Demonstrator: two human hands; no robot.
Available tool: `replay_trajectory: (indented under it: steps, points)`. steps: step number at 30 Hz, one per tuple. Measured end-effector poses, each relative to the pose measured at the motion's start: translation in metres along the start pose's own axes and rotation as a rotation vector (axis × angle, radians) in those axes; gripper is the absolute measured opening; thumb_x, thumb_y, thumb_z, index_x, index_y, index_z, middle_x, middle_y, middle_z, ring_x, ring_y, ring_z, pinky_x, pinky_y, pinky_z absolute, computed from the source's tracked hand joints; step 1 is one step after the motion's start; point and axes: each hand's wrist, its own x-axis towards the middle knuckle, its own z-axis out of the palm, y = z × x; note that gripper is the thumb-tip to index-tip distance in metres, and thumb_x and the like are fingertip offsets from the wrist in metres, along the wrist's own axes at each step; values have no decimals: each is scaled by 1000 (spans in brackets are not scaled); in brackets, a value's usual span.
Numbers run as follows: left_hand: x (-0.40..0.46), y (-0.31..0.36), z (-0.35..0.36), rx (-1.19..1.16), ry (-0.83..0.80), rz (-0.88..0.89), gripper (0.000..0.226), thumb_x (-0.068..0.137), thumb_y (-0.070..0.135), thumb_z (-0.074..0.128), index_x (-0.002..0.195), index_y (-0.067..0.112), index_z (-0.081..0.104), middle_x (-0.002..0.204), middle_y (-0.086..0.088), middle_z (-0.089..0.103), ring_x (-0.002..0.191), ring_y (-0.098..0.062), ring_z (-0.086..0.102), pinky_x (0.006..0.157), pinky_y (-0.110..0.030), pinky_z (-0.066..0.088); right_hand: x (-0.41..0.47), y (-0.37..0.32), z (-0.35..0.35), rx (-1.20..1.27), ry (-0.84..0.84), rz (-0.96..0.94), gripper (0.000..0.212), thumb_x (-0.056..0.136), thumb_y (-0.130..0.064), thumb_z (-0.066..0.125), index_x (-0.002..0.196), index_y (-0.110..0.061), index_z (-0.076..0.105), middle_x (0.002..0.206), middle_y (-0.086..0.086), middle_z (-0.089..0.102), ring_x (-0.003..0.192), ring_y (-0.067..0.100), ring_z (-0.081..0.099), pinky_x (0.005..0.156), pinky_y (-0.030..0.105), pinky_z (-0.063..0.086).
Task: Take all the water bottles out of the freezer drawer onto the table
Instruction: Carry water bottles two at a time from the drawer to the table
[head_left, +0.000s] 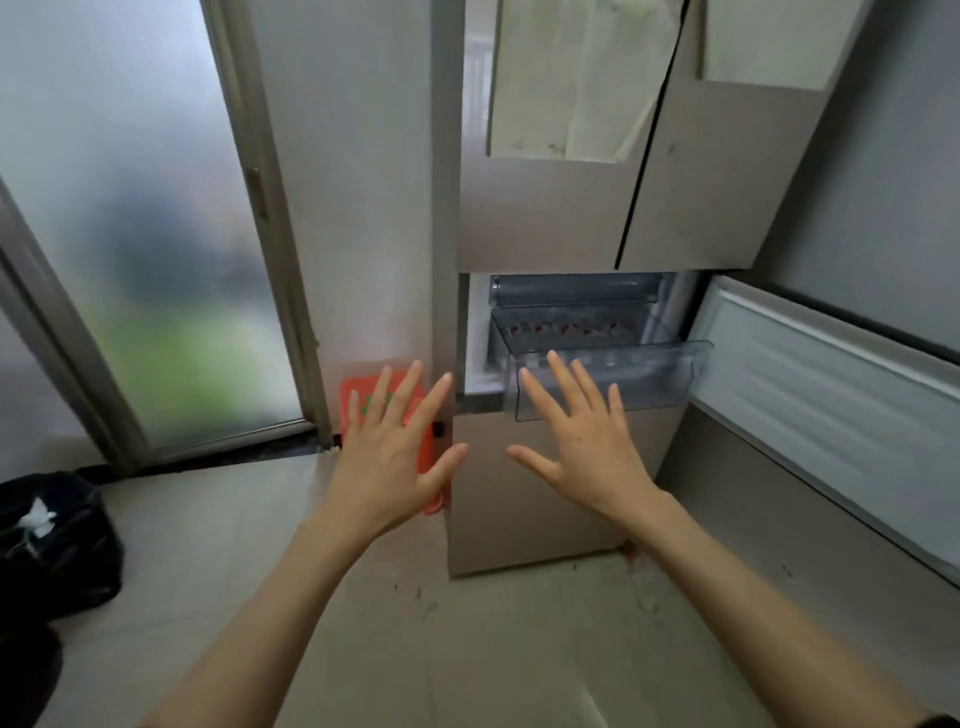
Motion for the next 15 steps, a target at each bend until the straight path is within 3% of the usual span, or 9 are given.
replay_trajectory:
  steps: [4,7,15]
  points:
    - [69,4,44,-45,-24,15,81,68,83,-7,138,43,-12,157,6,-2,144,-21,-9,116,-50,-3,48,53,14,-23,-10,67,79,85,-66,33,147,-35,-6,156,-1,-17,144,21,-15,116,53,-2]
    - [116,6,68,-61,-73,-19,74,73,78,6,136,46,-17,154,11,-12,142,-16,-17,112,-43,-12,85,86,25,-26,-42,93,78,86,-65,33,147,-35,-6,157,0,-16,144,21,-14,116,53,-3]
    - [219,23,128,-108,-198,27,68,86,65,24,142,43,-9,156,10,-11,142,-13,-16,112,-41,-11,160,158,64,15,-129,170,77,86,-65,32,147,-35,-5,157,-3,-13,144,19,-14,115,52,-5]
